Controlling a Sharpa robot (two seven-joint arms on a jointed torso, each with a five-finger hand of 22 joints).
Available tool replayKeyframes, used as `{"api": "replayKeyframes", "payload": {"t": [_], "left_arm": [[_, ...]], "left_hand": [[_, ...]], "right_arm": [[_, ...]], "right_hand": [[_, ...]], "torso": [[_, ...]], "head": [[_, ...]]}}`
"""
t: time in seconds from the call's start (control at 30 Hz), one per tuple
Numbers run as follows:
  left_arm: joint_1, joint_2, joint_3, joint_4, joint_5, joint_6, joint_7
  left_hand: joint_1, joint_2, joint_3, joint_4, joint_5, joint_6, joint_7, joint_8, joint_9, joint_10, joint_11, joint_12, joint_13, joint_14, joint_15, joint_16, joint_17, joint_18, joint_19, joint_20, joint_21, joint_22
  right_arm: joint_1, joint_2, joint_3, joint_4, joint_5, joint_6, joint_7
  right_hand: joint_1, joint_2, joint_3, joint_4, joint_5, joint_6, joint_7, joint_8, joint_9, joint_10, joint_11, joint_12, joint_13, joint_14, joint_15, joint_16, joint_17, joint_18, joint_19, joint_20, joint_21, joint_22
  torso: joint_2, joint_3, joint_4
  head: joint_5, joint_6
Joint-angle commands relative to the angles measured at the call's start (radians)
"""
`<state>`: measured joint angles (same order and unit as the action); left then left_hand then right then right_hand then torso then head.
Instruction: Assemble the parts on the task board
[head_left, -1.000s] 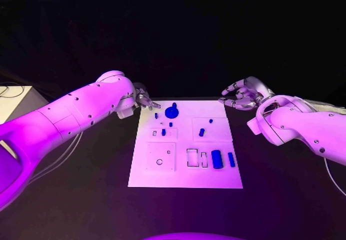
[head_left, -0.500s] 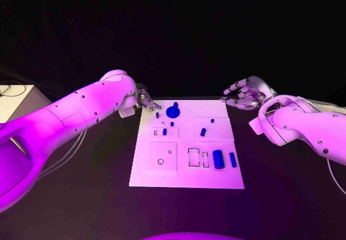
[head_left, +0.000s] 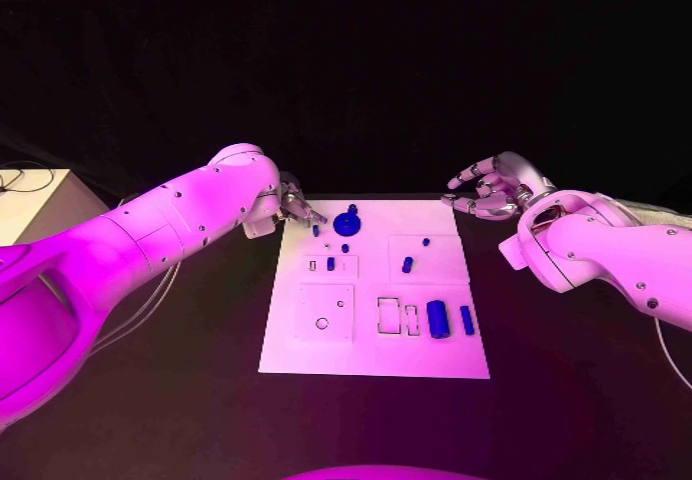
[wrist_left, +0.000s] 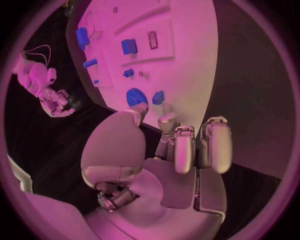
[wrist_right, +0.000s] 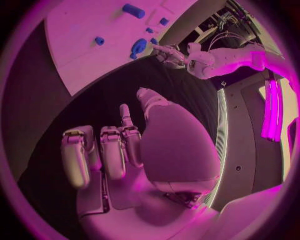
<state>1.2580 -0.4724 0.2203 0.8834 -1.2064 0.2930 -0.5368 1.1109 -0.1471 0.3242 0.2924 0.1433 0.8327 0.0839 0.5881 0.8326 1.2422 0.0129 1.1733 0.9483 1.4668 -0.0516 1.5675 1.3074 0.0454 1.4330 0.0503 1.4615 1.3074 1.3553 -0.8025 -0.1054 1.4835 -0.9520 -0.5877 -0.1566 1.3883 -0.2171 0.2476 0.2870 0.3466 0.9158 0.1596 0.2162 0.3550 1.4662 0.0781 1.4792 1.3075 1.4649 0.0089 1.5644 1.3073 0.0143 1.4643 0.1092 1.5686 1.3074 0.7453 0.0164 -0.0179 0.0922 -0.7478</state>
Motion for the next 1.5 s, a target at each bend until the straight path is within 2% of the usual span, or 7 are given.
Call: {"api": "replayKeyframes", "payload": {"t": [0.03,0.37,0.73,1.0,1.3,1.5], "left_arm": [[0.002,0.005,-0.003,-0.005,0.016,0.013,0.009],[0.002,0.008,-0.013,-0.004,0.022,0.026,0.009],[0.002,0.003,-0.016,-0.001,0.022,0.026,0.009],[0.002,0.001,-0.016,0.005,0.03,0.027,0.009],[0.002,0.0,-0.017,0.009,0.047,0.035,0.009],[0.002,-0.002,-0.019,0.014,0.057,0.041,0.009]], "left_hand": [[0.004,0.007,-0.003,-0.002,0.003,0.003,0.004,-0.005,-0.002,0.001,0.001,0.004,0.001,0.104,0.006,0.003,0.263,0.005,0.002,0.006,0.002,0.046],[0.014,0.013,0.0,-0.004,0.005,0.005,0.004,-0.01,-0.007,-0.001,0.002,0.005,0.0,0.104,0.007,0.003,0.263,0.006,0.001,0.007,0.002,0.046],[0.058,0.028,0.028,-0.007,0.007,0.014,0.002,-0.019,-0.019,-0.005,0.0,0.008,-0.001,0.104,0.007,0.003,0.263,0.006,0.001,0.009,0.002,0.047],[0.101,0.028,0.069,-0.014,0.006,0.021,-0.002,-0.02,-0.024,-0.007,-0.003,0.011,-0.002,0.104,0.004,0.003,0.263,0.006,0.001,0.008,0.003,0.048],[0.159,0.011,0.175,-0.039,0.003,0.03,-0.01,-0.013,-0.021,-0.004,-0.011,0.014,-0.002,0.104,-0.003,0.003,0.263,0.005,0.001,0.004,0.003,0.051],[0.173,-0.004,0.273,-0.076,0.002,0.033,-0.016,-0.002,-0.01,0.0,-0.017,0.013,-0.007,0.104,-0.009,0.003,0.263,0.005,0.002,-0.001,0.003,0.053]], "right_arm": [[0.001,0.001,0.001,0.002,-0.012,-0.002,0.004],[0.001,0.002,0.001,0.002,-0.012,-0.002,0.003],[0.001,0.003,0.001,-0.001,-0.013,-0.001,0.001],[0.001,0.005,0.001,-0.003,-0.013,0.0,0.001],[0.001,0.007,0.001,-0.005,-0.013,0.0,0.001],[0.001,0.008,0.001,-0.007,-0.013,0.0,0.001]], "right_hand": [[-0.011,0.0,0.004,0.0,0.005,-0.009,0.0,0.004,0.001,0.001,-0.001,-0.003,0.163,0.106,-0.006,0.006,0.263,-0.014,0.107,-0.004,0.002,0.263],[-0.011,0.0,0.004,0.0,0.005,-0.009,0.0,0.004,0.001,0.001,-0.001,-0.003,0.163,0.106,-0.006,0.006,0.263,-0.014,0.107,-0.004,0.002,0.263],[-0.011,0.0,0.004,0.0,0.005,-0.009,0.0,0.004,0.001,0.001,-0.001,-0.003,0.163,0.106,-0.006,0.006,0.263,-0.014,0.107,-0.004,0.002,0.263],[-0.011,0.0,0.004,0.0,0.005,-0.009,0.0,0.004,0.001,0.001,-0.001,-0.003,0.163,0.106,-0.006,0.006,0.263,-0.014,0.107,-0.004,0.002,0.263],[-0.013,0.0,0.006,0.0,0.006,-0.01,-0.001,0.006,0.003,0.003,-0.002,-0.001,0.165,0.106,-0.006,0.006,0.263,-0.014,0.107,-0.004,0.002,0.263],[-0.013,0.0,0.006,0.0,0.006,-0.01,-0.001,0.006,0.003,0.003,-0.002,-0.001,0.165,0.106,-0.006,0.006,0.263,-0.014,0.107,-0.004,0.002,0.263]], "torso": [[0.001,0.0005,0.0014],[0.0,0.0013,0.0002],[0.0,0.0013,0.0015],[0.001,0.001,0.0009],[0.001,0.0015,0.0015],[0.001,0.0016,0.0013]], "head": [[-0.002,-0.001],[-0.001,-0.005],[-0.001,-0.007],[-0.001,-0.008],[0.002,-0.011],[0.002,-0.011]]}}
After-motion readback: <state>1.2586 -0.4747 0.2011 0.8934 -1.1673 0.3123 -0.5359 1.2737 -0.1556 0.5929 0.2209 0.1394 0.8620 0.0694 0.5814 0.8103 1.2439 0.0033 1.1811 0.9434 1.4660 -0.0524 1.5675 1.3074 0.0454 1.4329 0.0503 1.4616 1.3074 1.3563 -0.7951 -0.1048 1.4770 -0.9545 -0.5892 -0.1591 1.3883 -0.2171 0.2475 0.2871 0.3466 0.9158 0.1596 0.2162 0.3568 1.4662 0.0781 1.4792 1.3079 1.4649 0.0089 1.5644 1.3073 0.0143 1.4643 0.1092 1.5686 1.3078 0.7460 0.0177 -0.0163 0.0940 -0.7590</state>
